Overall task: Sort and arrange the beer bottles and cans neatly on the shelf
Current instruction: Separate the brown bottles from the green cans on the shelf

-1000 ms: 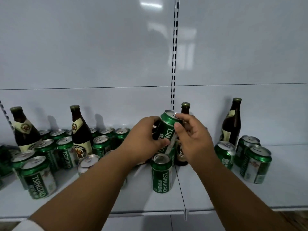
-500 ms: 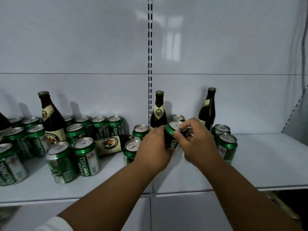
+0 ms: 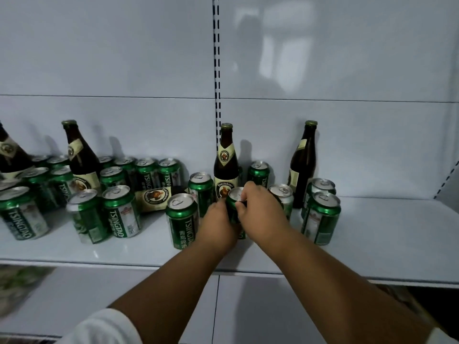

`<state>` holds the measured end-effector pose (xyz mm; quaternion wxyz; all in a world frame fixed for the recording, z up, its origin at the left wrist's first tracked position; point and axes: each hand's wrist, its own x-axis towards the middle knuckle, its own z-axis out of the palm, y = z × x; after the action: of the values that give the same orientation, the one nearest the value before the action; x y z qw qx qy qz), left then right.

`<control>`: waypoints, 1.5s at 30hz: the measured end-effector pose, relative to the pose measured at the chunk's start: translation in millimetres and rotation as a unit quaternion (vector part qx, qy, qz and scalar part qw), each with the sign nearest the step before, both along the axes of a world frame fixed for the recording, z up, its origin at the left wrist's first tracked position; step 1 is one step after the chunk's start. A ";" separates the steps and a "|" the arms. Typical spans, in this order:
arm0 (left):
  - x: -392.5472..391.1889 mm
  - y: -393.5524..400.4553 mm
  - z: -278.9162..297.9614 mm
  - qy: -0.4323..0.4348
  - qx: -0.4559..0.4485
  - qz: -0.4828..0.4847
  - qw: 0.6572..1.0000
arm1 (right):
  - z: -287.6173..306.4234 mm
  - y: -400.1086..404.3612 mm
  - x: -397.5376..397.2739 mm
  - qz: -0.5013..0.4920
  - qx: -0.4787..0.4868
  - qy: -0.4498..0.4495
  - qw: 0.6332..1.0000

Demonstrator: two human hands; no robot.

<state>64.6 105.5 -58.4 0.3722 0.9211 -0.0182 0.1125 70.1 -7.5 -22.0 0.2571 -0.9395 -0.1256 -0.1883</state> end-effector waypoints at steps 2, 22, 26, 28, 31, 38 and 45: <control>-1.6 -0.1 1.3 0.008 0.014 0.002 1.000 | -0.9 -2.3 0.7 0.005 -0.005 -0.016 1.000; 54.0 153.5 108.0 0.042 0.304 -0.053 0.950 | 46.5 99.5 29.8 0.108 -0.001 -0.036 0.994; 91.2 163.0 88.6 0.112 0.425 -0.111 0.892 | 48.9 129.5 40.9 0.065 -0.005 0.008 0.998; 103.3 160.5 76.3 0.132 0.488 -0.148 0.850 | 47.6 137.4 44.1 0.044 -0.013 0.041 0.998; 115.5 158.5 56.0 0.102 0.536 -0.164 0.822 | 47.4 144.4 45.9 0.009 -0.001 0.059 0.998; 119.8 155.7 47.1 0.064 0.545 -0.130 0.826 | 49.8 142.6 47.5 -0.073 0.037 0.071 0.994; 122.2 174.4 65.7 0.023 0.442 -0.167 0.881 | 58.7 146.1 57.8 -0.074 0.053 0.067 0.994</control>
<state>186.8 279.9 7.3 -0.0595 0.9757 -0.2109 0.0074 127.9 138.6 36.7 0.2994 -0.9419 -0.0281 -0.1498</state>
